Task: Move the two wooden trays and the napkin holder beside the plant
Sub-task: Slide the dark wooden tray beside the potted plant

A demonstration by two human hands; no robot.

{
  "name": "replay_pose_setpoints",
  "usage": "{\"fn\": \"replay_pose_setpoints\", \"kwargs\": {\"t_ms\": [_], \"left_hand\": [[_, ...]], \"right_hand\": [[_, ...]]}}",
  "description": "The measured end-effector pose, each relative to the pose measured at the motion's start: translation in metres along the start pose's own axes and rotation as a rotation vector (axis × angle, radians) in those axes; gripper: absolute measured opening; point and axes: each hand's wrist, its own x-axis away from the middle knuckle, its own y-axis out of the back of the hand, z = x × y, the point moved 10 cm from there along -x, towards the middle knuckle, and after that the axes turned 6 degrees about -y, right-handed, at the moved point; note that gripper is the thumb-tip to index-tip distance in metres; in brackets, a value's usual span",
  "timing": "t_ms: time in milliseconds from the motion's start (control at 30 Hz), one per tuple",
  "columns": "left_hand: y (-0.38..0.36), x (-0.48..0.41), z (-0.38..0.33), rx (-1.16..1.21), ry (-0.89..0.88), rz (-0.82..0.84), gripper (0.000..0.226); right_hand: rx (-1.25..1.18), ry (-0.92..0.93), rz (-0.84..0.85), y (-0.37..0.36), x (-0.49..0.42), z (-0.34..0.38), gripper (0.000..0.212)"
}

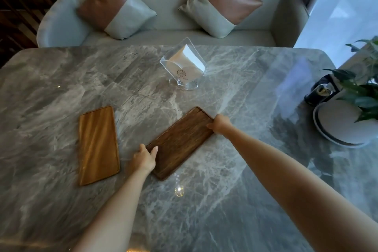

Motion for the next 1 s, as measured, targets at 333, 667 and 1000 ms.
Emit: {"fn": "replay_pose_setpoints", "kwargs": {"t_ms": [333,667,1000], "left_hand": [[0.024,-0.020,-0.080,0.006,-0.184,-0.006,0.058],[-0.002,-0.006,-0.257,-0.112,-0.567,0.029,0.050],[-0.092,0.040,-0.415,-0.290,-0.883,0.170,0.048]], "right_hand": [[-0.265,-0.121,-0.028,0.039,0.036,-0.073,0.035],[-0.805,-0.337,-0.113,0.071,0.085,-0.195,0.013],[-1.049,-0.520,-0.089,0.056,0.109,-0.284,0.022]]}}
